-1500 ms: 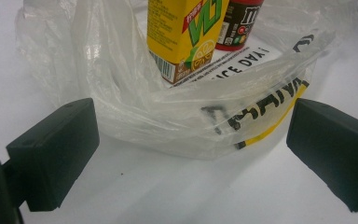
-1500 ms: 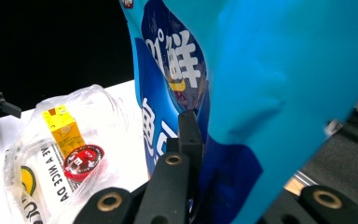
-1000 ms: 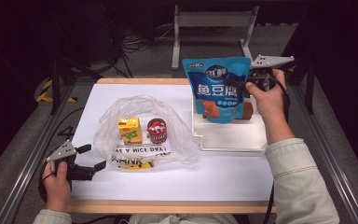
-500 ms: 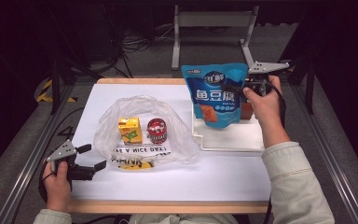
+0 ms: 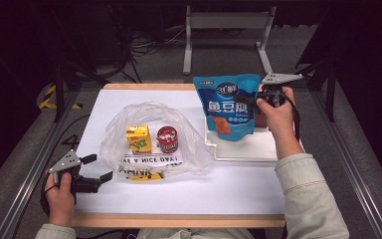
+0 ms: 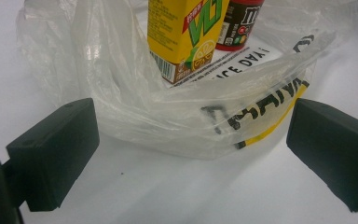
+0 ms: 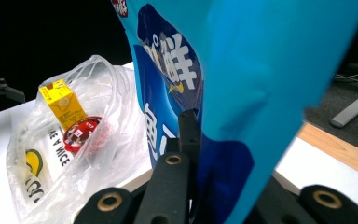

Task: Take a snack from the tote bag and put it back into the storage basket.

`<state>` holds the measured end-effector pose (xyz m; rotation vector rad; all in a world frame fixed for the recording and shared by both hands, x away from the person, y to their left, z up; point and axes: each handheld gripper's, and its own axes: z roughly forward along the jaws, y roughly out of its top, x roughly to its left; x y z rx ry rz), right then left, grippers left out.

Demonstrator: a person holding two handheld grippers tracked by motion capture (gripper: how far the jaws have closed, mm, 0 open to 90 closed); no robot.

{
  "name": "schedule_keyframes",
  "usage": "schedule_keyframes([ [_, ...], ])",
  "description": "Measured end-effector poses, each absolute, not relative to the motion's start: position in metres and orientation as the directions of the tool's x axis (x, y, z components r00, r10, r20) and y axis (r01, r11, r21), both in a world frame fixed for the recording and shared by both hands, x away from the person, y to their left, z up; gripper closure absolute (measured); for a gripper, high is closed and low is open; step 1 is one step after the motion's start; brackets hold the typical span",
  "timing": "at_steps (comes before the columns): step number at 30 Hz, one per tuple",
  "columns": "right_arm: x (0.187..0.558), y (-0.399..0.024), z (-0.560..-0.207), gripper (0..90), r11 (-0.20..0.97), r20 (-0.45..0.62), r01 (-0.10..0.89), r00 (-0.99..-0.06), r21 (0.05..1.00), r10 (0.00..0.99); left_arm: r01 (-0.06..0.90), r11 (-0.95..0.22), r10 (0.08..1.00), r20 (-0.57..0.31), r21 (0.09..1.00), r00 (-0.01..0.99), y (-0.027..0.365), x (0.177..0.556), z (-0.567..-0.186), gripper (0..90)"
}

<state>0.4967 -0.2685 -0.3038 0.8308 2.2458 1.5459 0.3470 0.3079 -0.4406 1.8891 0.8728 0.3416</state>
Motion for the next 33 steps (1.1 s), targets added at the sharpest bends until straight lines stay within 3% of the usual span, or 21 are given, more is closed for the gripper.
schedule_keyframes([
  [33, 0.504, -0.299, -0.319, 85.8, 0.289, 0.046, 0.276, -0.792, 0.917, 0.608, 0.429, -0.257, 0.698, -0.141, 0.866, 0.702, 0.306, 0.348, -0.442, 2.9],
])
